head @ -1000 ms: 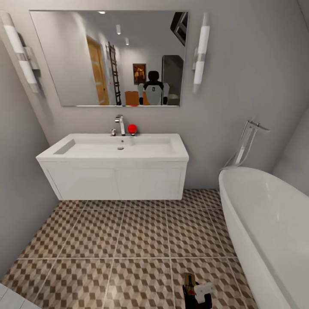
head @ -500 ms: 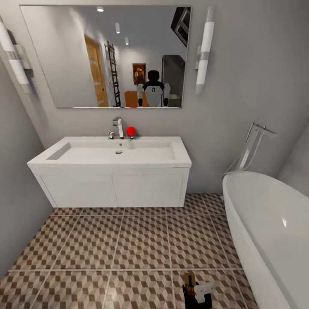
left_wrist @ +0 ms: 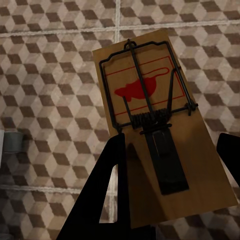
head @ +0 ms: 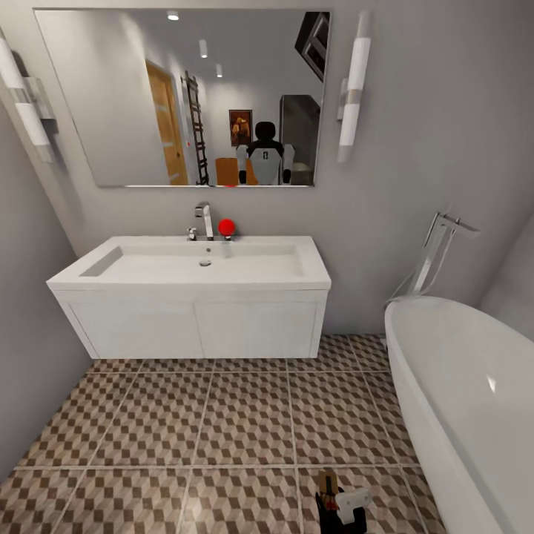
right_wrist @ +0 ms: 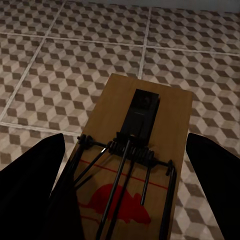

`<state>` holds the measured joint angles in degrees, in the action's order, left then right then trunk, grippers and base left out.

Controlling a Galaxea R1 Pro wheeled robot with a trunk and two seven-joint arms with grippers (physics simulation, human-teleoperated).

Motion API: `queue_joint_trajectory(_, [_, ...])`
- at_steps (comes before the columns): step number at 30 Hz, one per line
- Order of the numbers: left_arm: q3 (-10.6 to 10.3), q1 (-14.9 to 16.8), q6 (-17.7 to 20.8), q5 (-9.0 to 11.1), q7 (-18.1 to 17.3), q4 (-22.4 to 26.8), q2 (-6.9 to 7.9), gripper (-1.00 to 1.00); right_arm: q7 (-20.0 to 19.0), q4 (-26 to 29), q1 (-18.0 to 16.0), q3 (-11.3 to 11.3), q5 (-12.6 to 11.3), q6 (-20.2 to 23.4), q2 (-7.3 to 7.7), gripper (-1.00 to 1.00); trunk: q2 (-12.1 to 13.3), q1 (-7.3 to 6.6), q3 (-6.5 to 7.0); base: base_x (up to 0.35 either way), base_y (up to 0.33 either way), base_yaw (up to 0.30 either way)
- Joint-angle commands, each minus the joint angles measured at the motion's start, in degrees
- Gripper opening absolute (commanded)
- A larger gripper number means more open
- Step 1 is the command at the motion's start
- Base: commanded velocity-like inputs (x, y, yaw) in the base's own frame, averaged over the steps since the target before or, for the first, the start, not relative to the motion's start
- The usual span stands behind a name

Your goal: Take the four mousetraps from the cabinet in the bathroom and place them on the bathroom floor. Make sure all four end up on the same floor surface, and ensure that at least two of them are either under or directly next to the same bathroom sink.

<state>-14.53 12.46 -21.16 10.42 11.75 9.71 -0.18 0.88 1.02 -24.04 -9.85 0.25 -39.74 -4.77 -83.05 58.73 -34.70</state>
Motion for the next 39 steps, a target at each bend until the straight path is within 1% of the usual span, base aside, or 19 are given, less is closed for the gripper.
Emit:
queue_joint_trajectory(1, [-0.5, 0.04, -0.19, 0.47, 0.29, -0.04, 0.01, -1.0, 0.09, -0.06, -0.04, -0.17, 0.01, -0.16, 0.0, -1.0, -0.03, 0.0, -0.05, 0.0, 0.0, 0.0])
queue_joint_trajectory(21, [-0.47, 0.03, -0.15, 0.51, 0.29, -0.04, 0.01, -1.0, 0.09, -0.06, -0.04, -0.17, 0.02, -0.16, 0.02, -1.0, -0.03, 0.0, -0.05, 0.0, 0.0, 0.0])
queue_joint_trajectory(29, [-0.02, 0.09, 0.93, 0.65, 0.67, 1.16, -0.02, -1.0, -0.01, 0.07, -0.04, -0.17, 0.01, -0.21, -0.08, -1.0, -0.03, 0.0, -0.05, 0.0, 0.0, 0.0])
queue_joint_trajectory(31, [0.0, 0.1, 2.89, 0.63, 0.7, 2.41, -0.05, -1.0, 0.11, 0.17, -0.04, -0.15, 0.01, -0.21, -0.1, -1.0, -0.03, 0.0, -0.05, 0.0, 0.0, 0.0])
queue_joint_trajectory(32, [0.01, 0.11, 5.33, 0.61, 0.69, 4.02, -0.04, -1.0, 0.31, 0.28, -0.04, -0.08, 0.01, -0.18, -0.07, -1.0, -0.03, 0.0, -0.05, 0.0, 0.0, 0.0])
queue_joint_trajectory(33, [0.02, 0.11, 8.73, 0.59, 0.64, 6.37, 0.06, -1.0, 0.73, 0.51, -0.04, -0.02, 0.01, -0.06, -0.02, -1.0, -0.03, 0.0, -0.05, 0.0, 0.0, 0.0])
queue_joint_trajectory(34, [0.02, 0.11, 10.74, 0.58, 0.61, 7.75, 0.14, -1.0, 1.02, 0.62, -0.04, 0.02, 0.01, 0.1, 0.02, -1.0, -0.03, 0.0, -0.05, 0.0, 0.0, 0.0])
queue_joint_trajectory(35, [0.02, 0.11, 14.97, 0.58, 0.52, 10.73, 0.41, -1.0, 1.77, 0.82, -0.04, 0.08, 0.01, 0.66, 0.32, -1.0, -0.03, 0.0, -0.05, 0.0, 0.0, 0.0])
queue_joint_trajectory(37, [0.02, 0.15, 22.89, 0.57, 0.42, 16.67, 1.21, -1.0, 3.2, 1.41, -0.04, 0.19, 0.02, 3.01, 1.58, -1.0, -0.03, 0.0, -0.05, 0.0, 0.0, 0.0])
queue_joint_trajectory(38, [0.02, 0.18, 24.51, 0.57, 0.39, 18.02, 1.39, -1.0, 3.42, 1.77, -0.04, 0.21, 0.02, 3.83, 1.88, -1.0, -0.03, 0.0, -0.05, 0.0, 0.0, 0.0])
queue_joint_trajectory(39, [0.04, 0.22, 27.24, 0.57, 0.36, 20.48, 1.65, -1.0, 3.72, 2.89, -0.04, 0.23, -0.02, 5.65, 2.48, -1.0, -0.03, 0.0, -0.05, 0.0, 0.0, 0.0])
